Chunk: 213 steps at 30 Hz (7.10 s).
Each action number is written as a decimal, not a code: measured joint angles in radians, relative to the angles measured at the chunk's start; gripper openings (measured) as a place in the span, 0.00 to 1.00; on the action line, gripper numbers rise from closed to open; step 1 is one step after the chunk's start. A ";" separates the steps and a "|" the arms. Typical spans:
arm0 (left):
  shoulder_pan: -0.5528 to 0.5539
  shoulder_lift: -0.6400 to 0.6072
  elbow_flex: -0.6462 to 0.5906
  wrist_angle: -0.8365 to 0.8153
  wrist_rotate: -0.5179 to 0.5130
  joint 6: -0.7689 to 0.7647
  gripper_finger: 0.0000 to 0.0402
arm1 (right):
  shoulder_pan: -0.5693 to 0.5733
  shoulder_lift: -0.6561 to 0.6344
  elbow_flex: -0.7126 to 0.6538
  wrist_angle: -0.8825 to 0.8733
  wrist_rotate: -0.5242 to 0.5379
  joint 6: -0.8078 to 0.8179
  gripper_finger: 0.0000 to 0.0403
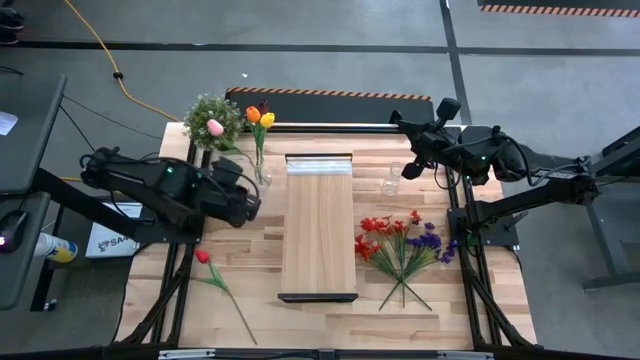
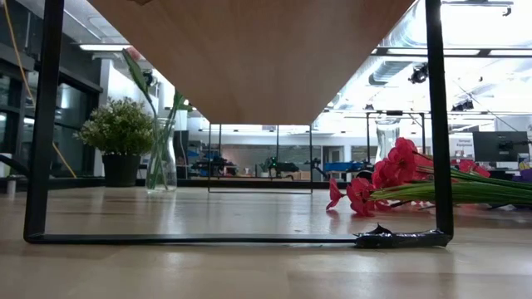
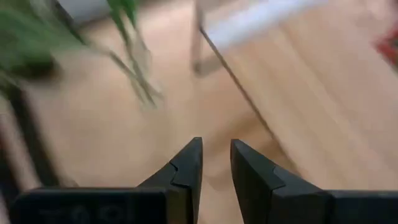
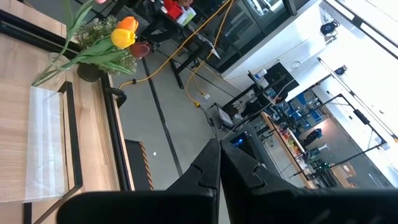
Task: Pick and place flowers into a vace then onto a shelf
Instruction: Put the red tulip into the left transparent vase
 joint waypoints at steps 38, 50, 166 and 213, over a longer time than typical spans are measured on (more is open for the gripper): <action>-0.501 0.445 0.025 -0.011 0.530 -1.109 0.29 | 0.000 0.000 0.000 0.002 -0.086 0.002 0.00; -0.501 0.564 0.025 0.060 0.606 -1.126 0.29 | 0.000 0.000 0.000 0.000 -0.094 0.028 0.00; -0.534 0.681 -0.289 0.455 0.481 -1.212 0.05 | 0.000 0.000 0.000 0.031 -0.185 0.121 0.00; -0.448 0.440 -0.062 -0.079 -0.298 -1.119 0.05 | 0.001 0.000 0.000 0.053 -0.221 0.115 0.00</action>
